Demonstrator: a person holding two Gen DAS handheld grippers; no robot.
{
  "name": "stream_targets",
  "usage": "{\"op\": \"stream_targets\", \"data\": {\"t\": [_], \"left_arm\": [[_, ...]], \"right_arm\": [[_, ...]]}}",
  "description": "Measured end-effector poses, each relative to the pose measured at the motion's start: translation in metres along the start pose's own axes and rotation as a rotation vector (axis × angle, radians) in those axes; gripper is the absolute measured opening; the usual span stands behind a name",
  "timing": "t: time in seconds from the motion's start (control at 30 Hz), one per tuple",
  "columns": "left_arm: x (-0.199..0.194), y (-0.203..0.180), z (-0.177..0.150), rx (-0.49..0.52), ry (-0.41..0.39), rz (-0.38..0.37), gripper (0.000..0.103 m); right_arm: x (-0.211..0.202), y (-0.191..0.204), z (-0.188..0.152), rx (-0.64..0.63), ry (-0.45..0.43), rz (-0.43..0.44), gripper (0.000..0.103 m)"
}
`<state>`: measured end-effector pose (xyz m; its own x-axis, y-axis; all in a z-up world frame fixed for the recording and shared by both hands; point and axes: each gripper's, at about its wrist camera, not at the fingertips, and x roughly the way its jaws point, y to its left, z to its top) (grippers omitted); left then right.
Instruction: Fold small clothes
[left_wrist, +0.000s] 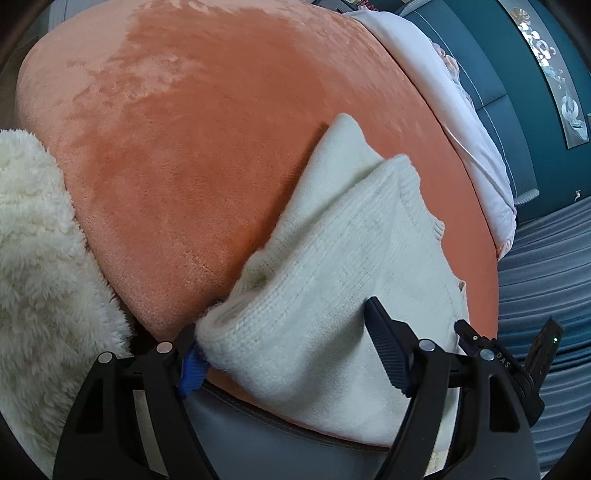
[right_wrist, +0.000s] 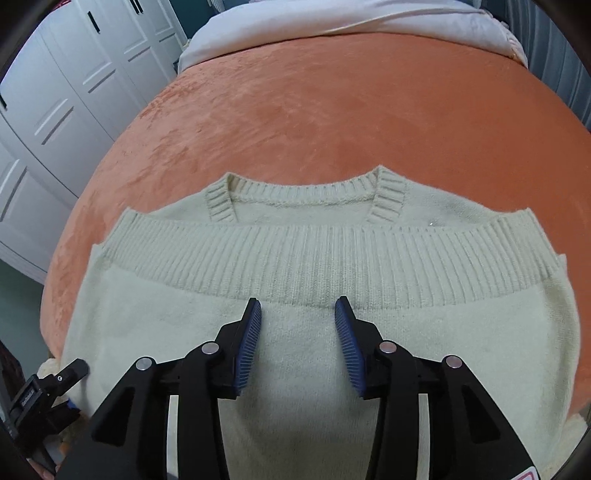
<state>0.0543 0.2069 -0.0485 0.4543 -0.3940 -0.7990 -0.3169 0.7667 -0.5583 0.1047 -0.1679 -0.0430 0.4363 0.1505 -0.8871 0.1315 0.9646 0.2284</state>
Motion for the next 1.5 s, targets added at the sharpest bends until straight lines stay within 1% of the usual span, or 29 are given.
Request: {"op": "stream_targets", "data": {"t": [0.07,0.13,0.2,0.27,0.33,0.37,0.4,0.43,0.5,0.57,0.6,0.67,0.7,0.77,0.83,0.87,0.9,1.0,1.1,1.17,1.23,1.27,1.3,1.33,1.37,1.4,1.43,1.47,1.5], "left_arm": [[0.002,-0.002,0.0,0.007,0.0,0.006,0.075],[0.002,-0.002,0.001,0.001,0.005,0.003,0.076],[0.001,0.0,0.002,-0.012,0.009,-0.005,0.077],[0.001,0.002,0.002,-0.021,0.011,-0.016,0.078],[0.003,0.001,0.002,-0.024,0.011,-0.02,0.08],[0.004,0.0,0.002,-0.025,0.01,-0.018,0.083],[0.005,-0.002,0.002,-0.024,0.009,-0.013,0.085],[0.007,-0.005,0.003,-0.021,0.009,-0.001,0.085],[0.008,-0.012,0.006,-0.008,0.008,0.016,0.082],[0.005,-0.019,0.01,0.01,0.009,0.016,0.049],[0.001,-0.022,0.012,0.012,0.011,-0.004,0.033],[-0.013,-0.034,0.013,0.026,-0.009,-0.061,0.025],[-0.024,-0.048,0.011,0.068,-0.029,-0.084,0.019],[-0.046,-0.085,0.004,0.189,-0.069,-0.114,0.015],[-0.065,-0.123,-0.008,0.293,-0.093,-0.159,0.013],[-0.071,-0.141,-0.016,0.345,-0.101,-0.178,0.012],[-0.077,-0.16,-0.025,0.407,-0.107,-0.191,0.012],[-0.081,-0.213,-0.062,0.592,-0.096,-0.229,0.012],[-0.056,-0.255,-0.107,0.761,-0.035,-0.236,0.012],[-0.017,-0.267,-0.135,0.828,0.034,-0.183,0.013],[0.023,-0.265,-0.155,0.87,0.118,-0.101,0.015],[0.037,-0.262,-0.162,0.877,0.148,-0.058,0.017],[0.044,-0.256,-0.167,0.867,0.17,-0.036,0.02],[0.041,-0.252,-0.169,0.859,0.157,-0.046,0.023],[0.032,-0.248,-0.17,0.865,0.13,-0.063,0.034],[0.022,-0.244,-0.171,0.882,0.102,-0.064,0.05],[0.015,-0.24,-0.172,0.898,0.077,-0.051,0.056],[0.006,-0.233,-0.172,0.914,0.053,-0.036,0.065],[0.0,-0.227,-0.171,0.929,0.042,-0.024,0.069]], "right_arm": [[0.011,-0.004,0.002,0.009,0.01,0.03,0.044],[0.009,-0.001,0.009,0.009,0.029,0.02,0.042],[-0.005,0.003,0.013,0.022,0.004,0.042,0.029],[-0.019,0.005,0.011,0.048,-0.022,0.089,0.027],[-0.023,0.005,0.004,0.061,-0.025,0.113,0.015],[-0.017,0.007,0.0,0.052,0.009,0.104,0.007],[-0.003,0.009,-0.004,0.028,0.057,0.077,0.004],[0.01,0.011,-0.008,0.004,0.071,0.065,0.003],[0.019,0.011,-0.007,-0.016,0.048,0.072,0.0],[0.022,0.008,-0.003,0.016,0.058,0.093,0.0],[0.024,0.007,-0.002,0.024,0.065,0.106,0.0],[0.022,0.002,-0.002,0.034,0.066,0.14,0.0],[0.018,-0.002,-0.002,0.046,0.058,0.162,0.0],[0.005,-0.007,-0.008,0.088,0.034,0.2,0.001],[-0.014,-0.017,-0.018,0.12,-0.007,0.234,0.007],[-0.023,-0.023,-0.024,0.132,-0.023,0.243,0.012],[-0.034,-0.031,-0.032,0.139,-0.043,0.251,0.013],[-0.06,-0.058,-0.054,0.162,-0.089,0.239,0.013],[-0.077,-0.096,-0.078,0.224,-0.111,0.23,0.014],[-0.082,-0.123,-0.092,0.273,-0.113,0.216,0.014],[-0.083,-0.142,-0.102,0.322,-0.107,0.205,0.014],[-0.083,-0.148,-0.105,0.345,-0.103,0.203,0.014],[-0.085,-0.156,-0.11,0.366,-0.105,0.208,0.014],[-0.088,-0.16,-0.111,0.377,-0.109,0.216,0.014],[-0.091,-0.163,-0.113,0.384,-0.114,0.225,0.015],[-0.093,-0.164,-0.112,0.385,-0.119,0.236,0.017],[-0.096,-0.165,-0.111,0.388,-0.123,0.257,0.019],[-0.097,-0.164,-0.11,0.389,-0.126,0.277,0.03],[-0.1,-0.162,-0.108,0.387,-0.132,0.303,0.046]]}}
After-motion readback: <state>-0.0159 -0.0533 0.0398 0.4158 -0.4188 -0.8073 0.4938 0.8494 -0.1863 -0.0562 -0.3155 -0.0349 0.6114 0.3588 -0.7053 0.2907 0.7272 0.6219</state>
